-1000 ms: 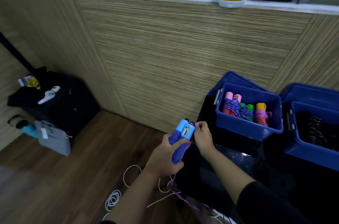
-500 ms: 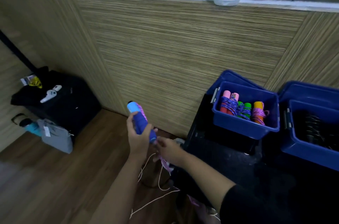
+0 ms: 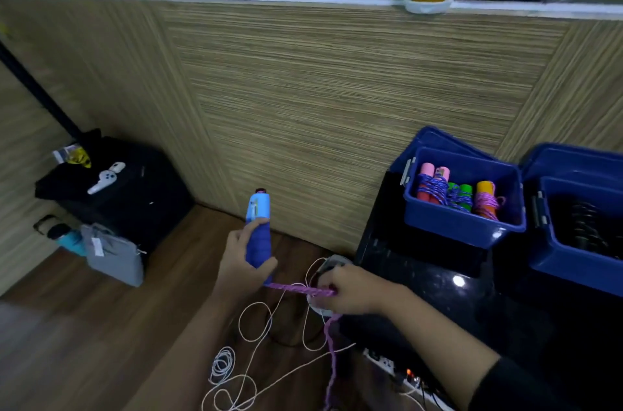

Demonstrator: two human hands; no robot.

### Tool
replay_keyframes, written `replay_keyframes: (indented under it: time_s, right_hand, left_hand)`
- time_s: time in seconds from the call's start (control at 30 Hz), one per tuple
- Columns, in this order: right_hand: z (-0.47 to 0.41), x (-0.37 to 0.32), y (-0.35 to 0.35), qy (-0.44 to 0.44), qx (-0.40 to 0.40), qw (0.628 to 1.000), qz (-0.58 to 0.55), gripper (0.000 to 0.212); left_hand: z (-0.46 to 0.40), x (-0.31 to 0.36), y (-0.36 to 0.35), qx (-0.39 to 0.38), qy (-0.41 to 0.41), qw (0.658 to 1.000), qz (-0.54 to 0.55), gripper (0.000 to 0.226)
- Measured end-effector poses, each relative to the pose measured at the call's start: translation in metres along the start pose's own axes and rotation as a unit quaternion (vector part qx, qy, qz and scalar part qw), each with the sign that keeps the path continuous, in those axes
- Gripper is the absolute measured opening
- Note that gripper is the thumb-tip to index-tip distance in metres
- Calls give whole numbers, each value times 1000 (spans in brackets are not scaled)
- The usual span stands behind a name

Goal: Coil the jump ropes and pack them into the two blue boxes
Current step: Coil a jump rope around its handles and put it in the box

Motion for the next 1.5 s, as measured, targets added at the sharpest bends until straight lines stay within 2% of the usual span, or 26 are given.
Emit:
replay_keyframes:
  time_s: [0.07,0.17,0.23,0.3,0.43,0.5,0.63,0.7,0.83,0.97,1.1,1.27,1.37,1.43,1.5]
  right_hand:
    - [16,14,4,-22,-4,999,-23,36]
    - [40,34,-7,-83,-42,988,-124,37]
    - [48,34,-24,-110,-72,958,-253,31]
    - [46,31,-38,-118,-58,949,-288,29]
    - [50,42,-58,-166,-67,946,-269,31]
    - [60,60,-47,-187,5,957,-222,31]
    - [95,96,5,-187,178,943,-210,24]
    - [112,106,27,-173,193,954,-151,18]
    - [144,122,70,-143,222,964,-28,23]
    - [171,140,94,-139,252,957,20,19]
    - [189,170,86,-244,191,948,78,18]
    - [210,209,85,-333,224,910,104,26]
    - [208,205,77,-267,196,942,59,19]
    - [206,192,82,-195,208,959,-9,17]
    - [203,182,96,-146,243,958,-48,18]
  left_hand:
    - [-13,13,-5,11,-37,999,8,74]
    - [-32,21,-6,50,-38,997,40,76]
    - [-39,21,-13,44,-37,997,56,76]
    - [-41,25,-24,11,-52,998,43,71]
    - [-34,29,-47,-70,-71,995,6,73]
    - [-29,30,-60,-122,-80,989,2,75]
    - [-11,42,-105,-265,-123,956,-8,75]
    - [-6,56,-128,-294,-151,944,-16,72]
    - [-7,100,-169,-342,-215,915,-9,70]
    - [-11,141,-202,-360,-250,899,-8,69]
    - [-18,170,-218,-311,-235,918,72,67]
    - [-25,173,-224,-287,-248,920,97,69]
    - [-29,163,-226,-289,-231,928,37,70]
    - [-26,156,-229,-324,-238,916,-22,71]
    - [-19,151,-232,-362,-245,898,-53,71]
Point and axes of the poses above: each hand's wrist, its own z-axis away from the middle knuckle, its own y-axis out of the back of the hand, x = y × z, the point moved 6 cm from there along -z, towards the middle knuckle, and after that the axes turned 12 degrees about -y, right-handed, at the moved point
